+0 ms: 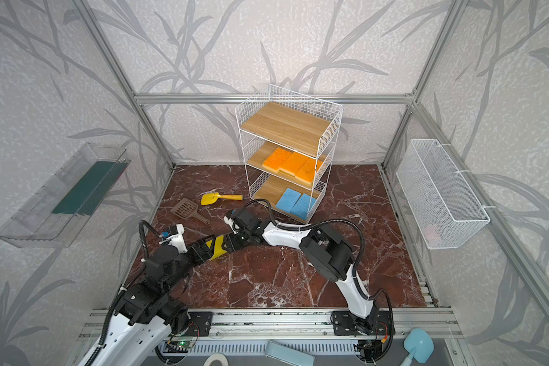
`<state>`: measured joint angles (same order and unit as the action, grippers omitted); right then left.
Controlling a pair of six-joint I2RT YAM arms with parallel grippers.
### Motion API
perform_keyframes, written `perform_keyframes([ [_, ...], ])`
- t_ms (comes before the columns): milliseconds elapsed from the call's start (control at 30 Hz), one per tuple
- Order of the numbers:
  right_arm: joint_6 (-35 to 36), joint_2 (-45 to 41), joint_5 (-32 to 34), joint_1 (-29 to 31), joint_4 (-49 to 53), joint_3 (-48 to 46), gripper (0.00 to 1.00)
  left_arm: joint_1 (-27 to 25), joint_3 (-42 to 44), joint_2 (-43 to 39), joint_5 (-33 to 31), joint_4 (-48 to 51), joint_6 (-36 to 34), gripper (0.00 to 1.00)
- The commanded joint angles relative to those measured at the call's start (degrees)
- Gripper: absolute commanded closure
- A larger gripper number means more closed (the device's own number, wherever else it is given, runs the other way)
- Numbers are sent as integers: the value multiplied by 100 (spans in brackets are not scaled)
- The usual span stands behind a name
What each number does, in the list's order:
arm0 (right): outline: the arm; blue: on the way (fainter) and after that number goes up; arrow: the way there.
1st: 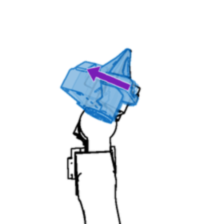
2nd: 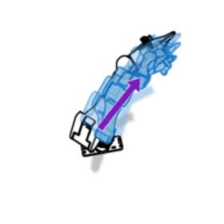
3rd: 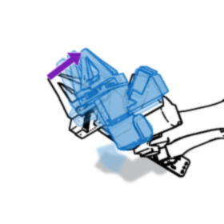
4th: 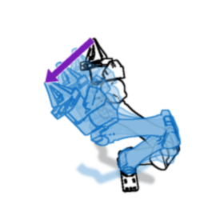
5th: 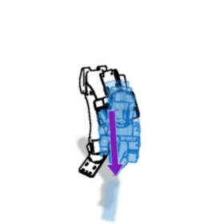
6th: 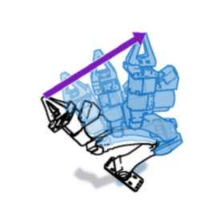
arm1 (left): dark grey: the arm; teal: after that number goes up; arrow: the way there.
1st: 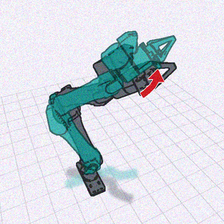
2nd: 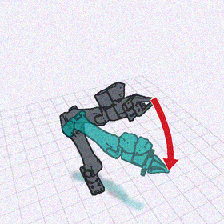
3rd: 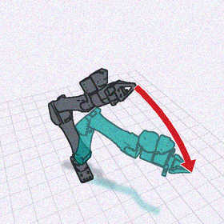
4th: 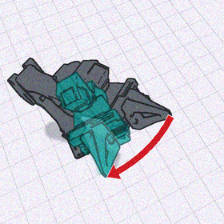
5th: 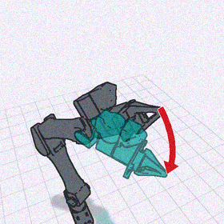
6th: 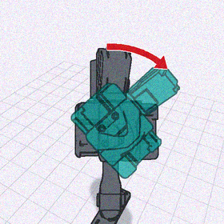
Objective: Place and organize the cleaning sponges onto the shelf
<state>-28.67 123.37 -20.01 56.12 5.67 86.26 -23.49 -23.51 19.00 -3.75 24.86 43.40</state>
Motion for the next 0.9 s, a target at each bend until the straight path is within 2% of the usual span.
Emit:
perform_keyframes([
  [0, 43, 283, -7, 97, 327, 358, 40, 33, 69, -110, -234, 207, 108, 13],
  [233, -12, 673, 109, 110, 532, 767, 40, 28, 69, -257, -308, 322, 108, 13],
  [333, -12, 746, 180, 120, 543, 788, 44, 30, 71, -283, -333, 344, 99, 13],
  [400, -8, 784, 190, 119, 534, 768, 48, 31, 77, -283, -346, 345, 99, 13],
  [533, 57, 753, 246, 123, 497, 650, 66, 36, 74, -266, -328, 348, 121, 13],
  [733, 105, 457, 322, 47, 357, 259, 91, 32, 23, -120, 137, 139, 125, 14],
  [867, 133, 33, 300, -82, 214, -163, 97, 33, -53, 186, 439, -82, 82, 14],
])
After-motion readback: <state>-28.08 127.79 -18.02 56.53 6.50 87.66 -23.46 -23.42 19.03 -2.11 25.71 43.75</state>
